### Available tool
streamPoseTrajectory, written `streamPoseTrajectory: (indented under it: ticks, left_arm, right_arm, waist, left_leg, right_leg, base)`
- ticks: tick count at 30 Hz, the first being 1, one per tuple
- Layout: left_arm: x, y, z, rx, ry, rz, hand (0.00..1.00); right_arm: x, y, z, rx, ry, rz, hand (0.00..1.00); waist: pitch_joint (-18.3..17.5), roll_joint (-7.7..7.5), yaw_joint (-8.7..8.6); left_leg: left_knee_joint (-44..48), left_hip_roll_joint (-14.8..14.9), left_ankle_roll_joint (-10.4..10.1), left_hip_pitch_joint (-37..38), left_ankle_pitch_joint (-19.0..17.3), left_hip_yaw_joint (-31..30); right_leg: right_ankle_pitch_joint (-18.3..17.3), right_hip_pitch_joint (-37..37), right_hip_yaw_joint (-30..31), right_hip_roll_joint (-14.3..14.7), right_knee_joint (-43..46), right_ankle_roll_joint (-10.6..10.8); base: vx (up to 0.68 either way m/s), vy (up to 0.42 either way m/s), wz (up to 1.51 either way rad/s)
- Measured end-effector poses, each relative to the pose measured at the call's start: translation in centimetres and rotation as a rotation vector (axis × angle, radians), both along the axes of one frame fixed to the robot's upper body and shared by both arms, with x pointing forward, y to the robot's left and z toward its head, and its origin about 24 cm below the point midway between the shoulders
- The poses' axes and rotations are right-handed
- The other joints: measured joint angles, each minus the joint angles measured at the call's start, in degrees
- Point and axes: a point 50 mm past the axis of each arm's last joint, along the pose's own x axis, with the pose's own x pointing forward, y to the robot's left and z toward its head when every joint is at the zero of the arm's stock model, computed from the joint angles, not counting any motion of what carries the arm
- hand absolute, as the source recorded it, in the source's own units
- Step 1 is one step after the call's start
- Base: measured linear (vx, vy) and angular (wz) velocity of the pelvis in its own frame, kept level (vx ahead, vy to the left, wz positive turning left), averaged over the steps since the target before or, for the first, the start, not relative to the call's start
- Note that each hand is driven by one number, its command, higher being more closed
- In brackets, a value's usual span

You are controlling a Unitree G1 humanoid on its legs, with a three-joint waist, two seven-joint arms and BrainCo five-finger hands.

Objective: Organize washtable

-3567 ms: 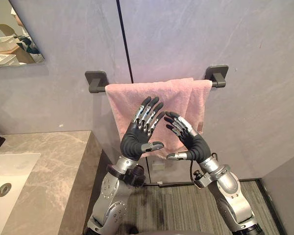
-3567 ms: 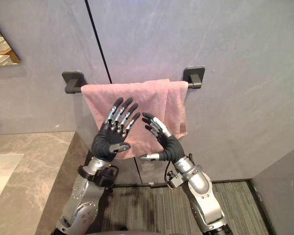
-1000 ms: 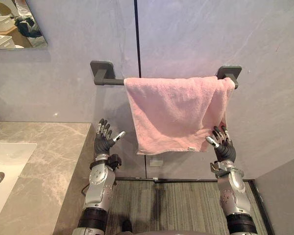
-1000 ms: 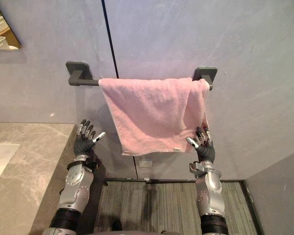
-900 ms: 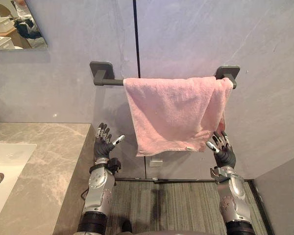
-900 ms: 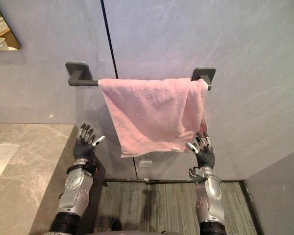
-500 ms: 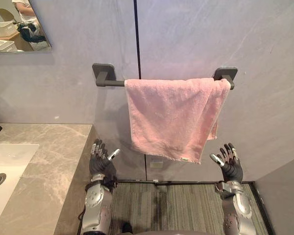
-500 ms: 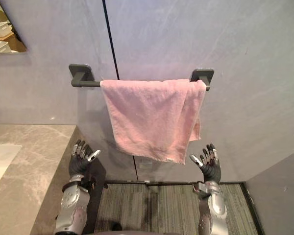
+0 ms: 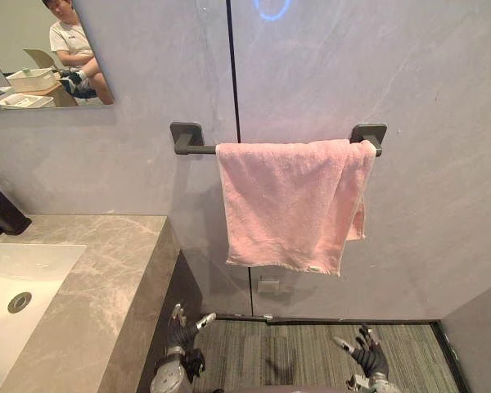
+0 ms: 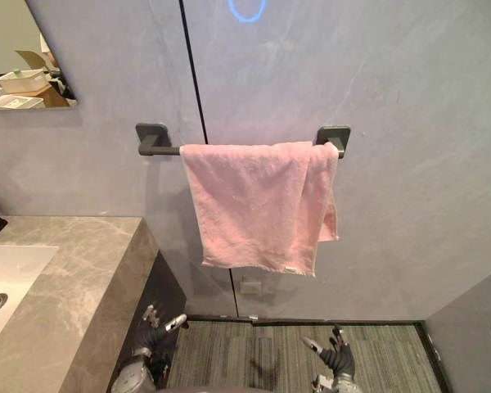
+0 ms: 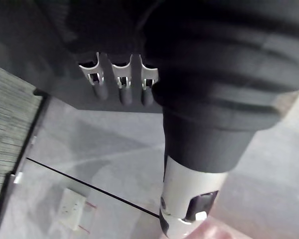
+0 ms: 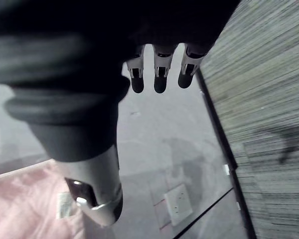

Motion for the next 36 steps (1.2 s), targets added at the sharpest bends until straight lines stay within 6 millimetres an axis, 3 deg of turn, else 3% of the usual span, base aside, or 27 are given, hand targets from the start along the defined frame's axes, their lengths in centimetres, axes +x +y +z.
streamPoseTrajectory:
  ticks: [4,11,14,24,27,31,33,35,36]
  left_arm:
    - [-2.0,-0.1,-1.8,0.021,0.131,-0.034,0.00]
    - [-4.6,0.4,-3.6,0.024,0.283,-0.011,0.00]
    - [-4.9,0.5,-3.9,0.016,0.304,0.013,0.00]
    - [-4.9,0.2,-4.5,-0.005,0.342,0.029,0.00]
    - [-4.7,0.5,-4.5,-0.005,0.343,0.040,0.00]
    - [-4.2,1.4,-4.4,0.017,0.339,0.039,0.00]
    - [-3.8,1.7,-4.3,0.027,0.335,0.033,0.00]
    - [-2.9,1.6,-4.1,0.029,0.319,0.025,0.00]
    - [-2.5,2.0,-4.0,0.050,0.311,0.021,0.00]
  right_arm:
    - [-2.0,0.5,-1.6,0.020,0.116,-0.013,0.00]
    - [-3.1,-0.5,-2.8,0.021,0.207,-0.094,0.00]
    - [-3.5,-0.7,-3.2,0.027,0.243,-0.107,0.00]
    - [-3.7,-1.1,-3.8,0.048,0.290,-0.129,0.00]
    - [-3.0,-1.0,-3.7,0.051,0.277,-0.123,0.00]
    - [-1.5,-0.5,-3.6,0.057,0.245,-0.114,0.00]
    - [-1.6,-0.7,-3.5,0.048,0.247,-0.124,0.00]
    - [-1.9,-1.3,-3.4,0.028,0.250,-0.124,0.00]
    - [-2.4,-1.1,-3.5,0.035,0.267,-0.125,0.00]
  waist:
    - [-0.73,-0.26,0.19]
    - [-0.96,-0.85,0.60]
    - [-0.95,-0.72,1.30]
    - [-0.69,-0.25,1.26]
    - [0.77,-0.38,1.38]
    - [1.76,-2.17,1.41]
    - [2.39,-2.33,1.32]
    - [3.05,-1.55,1.26]
    - [3.42,-2.45,1.42]
  left_leg:
    - [0.00,-0.13,-0.13,0.32,-0.19,0.17]
    - [-0.01,-0.19,-0.32,1.34,-0.19,0.24]
    - [-0.01,-0.24,-0.35,1.41,-0.21,0.22]
    - [-0.02,-0.24,-0.35,1.64,-0.22,0.21]
    - [-0.02,-0.53,-0.43,2.03,-0.89,1.13]
    - [-0.01,-1.47,-0.48,0.66,-0.82,2.84]
    - [-0.02,-1.93,-0.34,-0.32,-0.86,0.97]
    - [0.04,-1.81,0.53,-1.74,-0.17,-3.24]
    - [0.43,-2.06,0.46,-2.92,0.70,-5.91]
  right_leg:
    - [-0.26,0.13,0.14,-0.16,0.21,0.29]
    - [-0.56,1.07,0.14,-0.23,0.66,-0.06]
    - [-0.60,1.13,0.11,-0.27,0.68,-0.10]
    - [-0.85,1.17,0.13,-0.30,0.94,-0.06]
    - [-3.93,-1.15,1.22,-0.97,6.47,0.20]
    - [-7.48,-7.05,4.00,-2.32,15.41,0.02]
    - [-8.74,-7.96,2.85,-3.49,17.83,0.48]
    - [-9.97,-11.23,7.16,-3.48,26.55,-0.07]
    - [-11.63,-13.14,10.43,-4.98,34.25,0.20]
  base:
    - [0.01,-0.001,-0.01]
    - [0.02,-0.004,0.00]
    - [0.00,0.000,0.00]
    - [0.00,0.000,0.00]
    - [-0.06,-0.009,-0.15]
    - [0.00,-0.035,-0.18]
    - [0.02,-0.049,0.43]
    - [0.04,-0.078,1.03]
    - [0.04,-0.148,1.18]
